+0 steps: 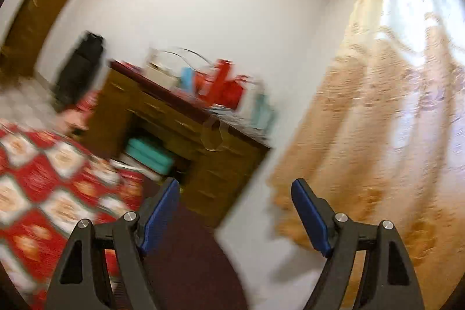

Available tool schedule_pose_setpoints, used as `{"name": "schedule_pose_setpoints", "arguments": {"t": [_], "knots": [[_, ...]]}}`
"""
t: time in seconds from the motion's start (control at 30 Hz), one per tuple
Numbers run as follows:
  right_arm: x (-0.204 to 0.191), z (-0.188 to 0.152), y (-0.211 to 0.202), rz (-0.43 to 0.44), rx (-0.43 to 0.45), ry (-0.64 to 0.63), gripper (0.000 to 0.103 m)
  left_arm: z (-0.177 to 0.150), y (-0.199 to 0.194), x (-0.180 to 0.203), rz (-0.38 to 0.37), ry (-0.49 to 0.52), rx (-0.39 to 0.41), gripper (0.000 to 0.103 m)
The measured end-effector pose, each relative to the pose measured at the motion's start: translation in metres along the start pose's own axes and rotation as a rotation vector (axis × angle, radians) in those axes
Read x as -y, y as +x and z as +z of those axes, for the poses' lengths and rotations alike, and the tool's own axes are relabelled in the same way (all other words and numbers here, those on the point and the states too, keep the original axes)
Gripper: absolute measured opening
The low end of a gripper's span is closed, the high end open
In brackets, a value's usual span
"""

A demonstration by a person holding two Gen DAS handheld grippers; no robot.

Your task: Fold small clothes

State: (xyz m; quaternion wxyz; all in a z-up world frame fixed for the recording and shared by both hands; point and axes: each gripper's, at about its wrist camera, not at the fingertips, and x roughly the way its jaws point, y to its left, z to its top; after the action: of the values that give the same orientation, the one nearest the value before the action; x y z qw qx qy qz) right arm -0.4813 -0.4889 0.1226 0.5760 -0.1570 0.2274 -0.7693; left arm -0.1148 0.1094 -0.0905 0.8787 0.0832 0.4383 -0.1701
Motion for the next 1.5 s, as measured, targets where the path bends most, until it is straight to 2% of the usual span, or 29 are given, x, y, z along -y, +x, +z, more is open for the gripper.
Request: {"name": "schedule_pose_setpoints", "arguments": {"t": [0.1,0.13,0.2,0.23,0.33,0.37,0.43,0.5,0.53,0.57,0.6,0.67,0.7,0.77,0.87,0.97,1.0,1.07,1.1,1.13,1.17,1.23,1.27,1.33,1.4,1.5], "knots": [[-0.004,-0.006,0.015,0.077,-0.108,-0.04,0.08,0.001,0.001,0.0,0.001,-0.004,-0.003,0.099],[-0.011,-0.008,0.017,0.156,-0.163,-0.066,0.08,0.001,0.001,0.0,0.004,0.0,-0.003,0.099],[-0.018,-0.008,0.006,0.299,-0.194,-0.063,0.08,0.001,0.002,0.001,0.015,0.01,-0.004,0.099],[-0.023,-0.006,-0.008,0.421,-0.198,-0.052,0.08,0.001,0.002,0.002,0.022,0.015,-0.004,0.099],[-0.044,0.008,-0.044,0.664,-0.173,-0.068,0.08,0.001,0.005,0.001,0.018,0.015,-0.004,0.099],[-0.056,0.014,-0.064,0.774,-0.153,-0.094,0.08,0.0,0.008,0.0,0.0,0.007,-0.01,0.099],[-0.076,0.02,-0.091,0.889,-0.132,-0.132,0.08,-0.003,0.012,-0.003,-0.027,-0.015,-0.023,0.099],[-0.091,0.019,-0.126,1.089,-0.119,-0.142,0.08,-0.005,0.008,-0.006,-0.057,-0.026,0.0,0.099],[-0.093,0.015,-0.132,1.156,-0.119,-0.135,0.08,-0.006,0.006,-0.008,-0.092,-0.035,0.007,0.099],[-0.096,0.013,-0.142,1.266,-0.12,-0.122,0.08,-0.007,0.004,-0.011,-0.124,-0.045,0.011,0.099],[-0.099,0.007,-0.148,1.319,-0.123,-0.116,0.08,-0.008,0.003,-0.012,-0.148,-0.052,0.014,0.097],[-0.104,0.002,-0.161,1.353,-0.127,-0.127,0.08,-0.009,-0.001,-0.012,-0.223,-0.054,0.011,0.091],[-0.107,0.001,-0.165,1.36,-0.126,-0.136,0.08,-0.01,-0.004,-0.011,-0.285,-0.051,0.014,0.081],[-0.113,0.0,-0.173,1.387,-0.113,-0.157,0.08,-0.012,-0.007,-0.006,-0.329,-0.032,0.002,0.076],[-0.11,0.001,-0.182,1.392,-0.062,-0.164,0.08,-0.016,-0.006,0.01,-0.345,0.037,-0.024,0.074],[-0.099,0.005,-0.192,1.447,-0.017,-0.145,0.08,-0.017,-0.003,0.019,-0.342,0.073,-0.043,0.074],[-0.096,0.008,-0.194,1.471,-0.014,-0.139,0.08,-0.017,-0.002,0.019,-0.349,0.072,-0.052,0.069],[-0.097,0.01,-0.198,1.539,-0.031,-0.126,0.08,-0.015,0.002,0.016,-0.371,0.041,-0.075,0.044],[-0.099,0.01,-0.2,1.565,-0.046,-0.122,0.08,-0.014,0.007,0.014,-0.383,0.012,-0.104,0.019],[-0.107,0.008,-0.201,1.608,-0.084,-0.122,0.08,-0.013,0.014,0.011,-0.395,-0.023,-0.14,0.014],[-0.116,0.006,-0.202,1.638,-0.125,-0.129,0.08,-0.013,0.018,0.009,-0.4,-0.045,-0.153,0.014],[-0.127,-0.001,-0.207,1.691,-0.195,-0.151,0.08,-0.013,0.012,0.011,-0.405,-0.041,-0.131,0.013],[-0.137,-0.007,-0.211,1.74,-0.244,-0.177,0.08,-0.009,0.005,0.013,-0.412,-0.032,-0.106,0.012],[-0.147,-0.017,-0.217,1.782,-0.285,-0.211,0.08,-0.001,-0.018,0.02,-0.457,-0.013,-0.023,0.012],[-0.158,-0.027,-0.222,1.774,-0.319,-0.255,0.08,0.008,-0.035,0.026,-0.479,0.005,0.037,0.012],[-0.175,-0.042,-0.227,1.752,-0.374,-0.339,0.08,0.022,-0.048,0.029,-0.504,-0.006,0.081,0.012]]}}
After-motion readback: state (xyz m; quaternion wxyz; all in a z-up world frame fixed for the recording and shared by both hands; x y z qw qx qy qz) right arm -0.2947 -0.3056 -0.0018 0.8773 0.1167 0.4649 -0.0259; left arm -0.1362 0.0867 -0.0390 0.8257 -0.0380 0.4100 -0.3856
